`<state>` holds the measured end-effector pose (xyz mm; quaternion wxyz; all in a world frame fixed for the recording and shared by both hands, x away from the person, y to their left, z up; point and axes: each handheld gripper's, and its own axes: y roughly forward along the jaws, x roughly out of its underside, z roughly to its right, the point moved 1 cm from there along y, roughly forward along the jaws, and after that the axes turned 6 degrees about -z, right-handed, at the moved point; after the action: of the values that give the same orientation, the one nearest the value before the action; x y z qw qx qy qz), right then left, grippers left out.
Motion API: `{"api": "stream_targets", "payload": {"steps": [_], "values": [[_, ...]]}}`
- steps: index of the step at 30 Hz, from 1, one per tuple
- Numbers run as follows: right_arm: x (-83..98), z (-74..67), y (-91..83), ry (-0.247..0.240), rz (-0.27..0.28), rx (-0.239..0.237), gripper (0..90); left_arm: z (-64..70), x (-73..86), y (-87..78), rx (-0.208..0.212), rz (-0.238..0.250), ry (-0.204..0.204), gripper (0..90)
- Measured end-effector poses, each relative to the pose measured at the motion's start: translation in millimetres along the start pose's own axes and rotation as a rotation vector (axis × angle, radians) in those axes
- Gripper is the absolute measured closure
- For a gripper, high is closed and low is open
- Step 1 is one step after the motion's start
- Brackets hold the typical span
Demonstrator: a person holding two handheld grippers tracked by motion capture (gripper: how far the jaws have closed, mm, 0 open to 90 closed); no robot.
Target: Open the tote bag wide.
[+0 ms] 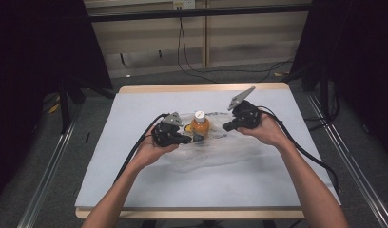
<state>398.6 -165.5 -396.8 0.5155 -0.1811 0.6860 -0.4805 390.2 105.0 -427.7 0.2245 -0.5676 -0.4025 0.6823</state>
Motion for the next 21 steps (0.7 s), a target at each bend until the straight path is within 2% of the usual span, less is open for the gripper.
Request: {"api": "stream_targets", "payload": {"steps": [4, 6, 8, 11, 14, 17, 18, 21], "values": [[-17.0, 8.4, 25.0, -0.01, -0.104, -0.005, 90.0, 1.8, 1.4, 17.3, 0.0, -0.053, 0.003, 90.0], [-18.7, 10.7, 29.5, -0.012, -0.122, -0.013, 90.0, 2.1, 2.0, 21.0, 0.005, -0.056, 0.002, 90.0], [-23.4, 17.7, 48.4, 0.0, -0.175, -0.031, 90.0, 3.1, 3.5, 29.4, 0.016, -0.063, 0.003, 90.0], [-23.2, 23.5, 66.2, 0.015, -0.212, -0.043, 90.0, 5.5, 4.3, 38.6, 0.017, -0.091, 0.012, 90.0], [-19.7, 31.1, 81.3, 0.036, -0.238, -0.044, 90.0, 11.7, 5.8, 45.5, 0.028, -0.103, 0.023, 90.0], [-15.8, 40.5, 93.0, 0.068, -0.253, -0.046, 90.0, 22.2, 8.7, 51.1, 0.057, -0.115, 0.042, 90.0], [-15.7, 42.2, 94.6, 0.085, -0.248, -0.052, 90.0, 26.6, 9.7, 52.1, 0.062, -0.134, 0.059, 90.0], [-16.5, 50.3, 96.5, 0.106, -0.225, -0.033, 90.0, 34.5, 13.4, 50.4, 0.085, -0.119, 0.063, 90.0]]}}
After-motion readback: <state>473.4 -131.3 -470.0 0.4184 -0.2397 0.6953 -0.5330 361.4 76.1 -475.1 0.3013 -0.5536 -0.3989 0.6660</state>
